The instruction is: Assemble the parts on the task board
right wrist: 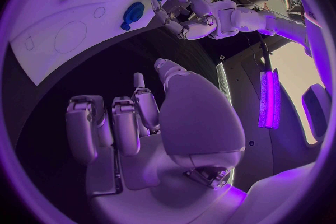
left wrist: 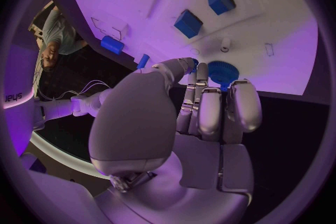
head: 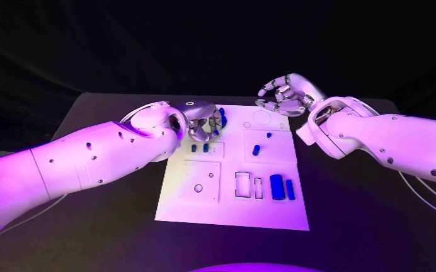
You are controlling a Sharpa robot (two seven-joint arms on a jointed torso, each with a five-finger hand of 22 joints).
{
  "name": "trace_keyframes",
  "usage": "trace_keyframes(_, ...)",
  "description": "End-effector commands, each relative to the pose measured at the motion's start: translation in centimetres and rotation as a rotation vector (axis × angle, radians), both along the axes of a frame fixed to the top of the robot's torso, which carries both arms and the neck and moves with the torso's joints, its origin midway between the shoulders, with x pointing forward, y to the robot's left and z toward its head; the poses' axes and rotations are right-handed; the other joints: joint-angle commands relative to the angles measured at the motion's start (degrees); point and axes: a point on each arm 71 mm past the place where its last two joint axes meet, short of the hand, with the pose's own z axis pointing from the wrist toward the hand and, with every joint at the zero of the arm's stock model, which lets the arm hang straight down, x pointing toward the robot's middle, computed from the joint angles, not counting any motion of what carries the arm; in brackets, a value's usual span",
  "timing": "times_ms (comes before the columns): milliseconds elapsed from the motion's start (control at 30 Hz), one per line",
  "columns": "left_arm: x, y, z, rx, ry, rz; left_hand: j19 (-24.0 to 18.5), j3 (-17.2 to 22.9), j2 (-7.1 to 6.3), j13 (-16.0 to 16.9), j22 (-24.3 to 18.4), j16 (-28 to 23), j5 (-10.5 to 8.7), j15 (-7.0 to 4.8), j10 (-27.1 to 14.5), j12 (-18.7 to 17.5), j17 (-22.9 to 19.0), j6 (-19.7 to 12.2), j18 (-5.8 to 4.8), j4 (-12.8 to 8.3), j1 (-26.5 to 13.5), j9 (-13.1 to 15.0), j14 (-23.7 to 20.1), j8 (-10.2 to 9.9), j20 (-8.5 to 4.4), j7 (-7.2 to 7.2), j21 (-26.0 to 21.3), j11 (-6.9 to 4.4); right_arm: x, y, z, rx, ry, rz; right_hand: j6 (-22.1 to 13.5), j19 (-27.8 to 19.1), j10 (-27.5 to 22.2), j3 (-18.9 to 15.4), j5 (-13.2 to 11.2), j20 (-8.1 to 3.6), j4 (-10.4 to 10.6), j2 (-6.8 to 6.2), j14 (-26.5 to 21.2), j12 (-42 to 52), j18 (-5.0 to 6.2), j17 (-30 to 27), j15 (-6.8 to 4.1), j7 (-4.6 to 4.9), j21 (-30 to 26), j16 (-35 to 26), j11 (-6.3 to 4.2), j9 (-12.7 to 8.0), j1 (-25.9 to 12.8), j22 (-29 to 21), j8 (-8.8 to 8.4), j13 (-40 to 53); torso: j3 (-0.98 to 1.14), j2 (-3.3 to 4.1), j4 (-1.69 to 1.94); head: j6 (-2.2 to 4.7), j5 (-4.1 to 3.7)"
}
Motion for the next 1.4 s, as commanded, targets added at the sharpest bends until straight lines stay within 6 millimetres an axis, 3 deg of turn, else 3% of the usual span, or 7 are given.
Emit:
trace_keyframes(33,-0.2,0.6,0.7,-0.061,0.014,0.019,0.4,0.1,-0.06,-0.1,0.2,0.3,-0.14,0.24,0.5,-0.5,0.0,0.4,-0.58,0.0,-0.6,0.0,0.1,-0.3,0.13,-0.02,0.3,-0.02,0.0,0.0,0.0,-0.009,-0.003,0.009,-0.2,2.8,-0.4,0.4,0.3,-0.51,-0.1,0.28,5.1,-0.1,0.50,12.1,-0.42,-0.09,-0.3,-0.4,0.04,-0.1,-0.4,11.7,0.31,2.0,0.01,-0.04,0.16,0.08,0.12)
trace_keyframes(500,0.5,4.2,1.0,-0.037,0.074,0.091,0.4,0.0,-0.21,-0.1,0.2,0.2,-0.15,0.26,0.7,-0.7,-0.1,0.5,-0.58,0.0,-0.8,0.0,0.1,-0.4,0.12,-0.03,0.3,0.00,0.0,-0.1,-0.1,-0.011,0.000,0.007,-0.2,2.8,-0.4,0.4,0.3,-0.51,-0.1,0.28,5.1,-0.1,0.50,12.1,-0.42,-0.09,-0.3,-0.4,0.04,-0.1,-0.4,11.7,0.31,2.0,-0.10,0.08,0.21,-0.12,0.16)
trace_keyframes(733,0.8,4.3,0.3,-0.016,0.102,0.099,0.3,0.0,-0.27,-0.2,0.1,0.2,-0.16,0.27,0.7,-0.9,-0.2,0.5,-0.56,0.1,-0.9,0.0,0.0,-0.5,0.12,-0.03,0.3,0.01,0.0,0.0,-0.2,-0.010,0.002,0.010,-0.2,2.8,-0.4,0.4,0.3,-0.51,-0.1,0.28,5.1,-0.1,0.50,12.1,-0.42,-0.09,-0.3,-0.4,0.04,-0.1,-0.4,11.7,0.31,2.0,-0.10,0.12,0.01,-0.24,0.47)
trace_keyframes(1400,1.0,3.7,-0.8,0.000,0.126,0.089,0.2,0.0,-0.30,-0.2,0.0,0.1,-0.20,0.29,0.7,-1.0,-0.4,0.5,-0.52,0.1,-1.0,0.0,0.0,-0.6,0.11,-0.01,0.2,0.04,-0.1,0.1,-0.3,-0.010,0.002,0.012,-0.2,2.8,-0.4,0.4,0.3,-0.51,-0.1,0.28,5.1,-0.1,0.50,12.1,-0.42,-0.09,-0.3,-0.4,0.04,-0.1,-0.4,11.7,0.31,2.0,0.04,0.03,0.03,-0.60,0.51)
